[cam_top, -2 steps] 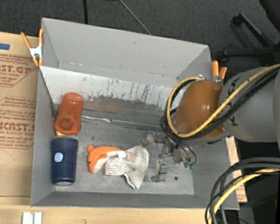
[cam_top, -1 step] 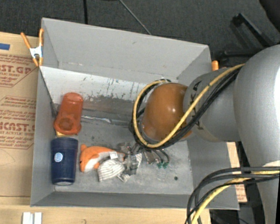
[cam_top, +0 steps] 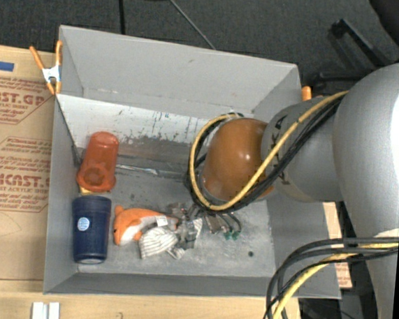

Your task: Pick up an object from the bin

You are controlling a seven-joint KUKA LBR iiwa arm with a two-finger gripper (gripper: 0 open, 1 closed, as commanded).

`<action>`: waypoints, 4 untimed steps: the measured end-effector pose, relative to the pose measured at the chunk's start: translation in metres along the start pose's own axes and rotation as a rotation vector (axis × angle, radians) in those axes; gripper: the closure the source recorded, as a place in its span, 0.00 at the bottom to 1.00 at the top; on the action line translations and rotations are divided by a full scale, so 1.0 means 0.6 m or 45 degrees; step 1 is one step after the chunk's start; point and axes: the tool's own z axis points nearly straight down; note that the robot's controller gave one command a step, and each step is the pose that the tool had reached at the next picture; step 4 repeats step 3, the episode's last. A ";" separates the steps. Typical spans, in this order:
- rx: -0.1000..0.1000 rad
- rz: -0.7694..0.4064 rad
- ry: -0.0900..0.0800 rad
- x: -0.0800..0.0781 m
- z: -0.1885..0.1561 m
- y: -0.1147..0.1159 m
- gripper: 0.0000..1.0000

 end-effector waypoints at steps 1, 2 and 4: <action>0.001 -0.199 0.000 -0.021 -0.029 0.157 1.00; 0.001 -0.198 0.000 -0.021 -0.029 0.157 1.00; 0.004 -0.168 -0.012 -0.042 -0.360 0.162 1.00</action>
Offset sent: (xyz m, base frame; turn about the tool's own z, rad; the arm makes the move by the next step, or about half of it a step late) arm 0.0000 0.0000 0.0000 0.0000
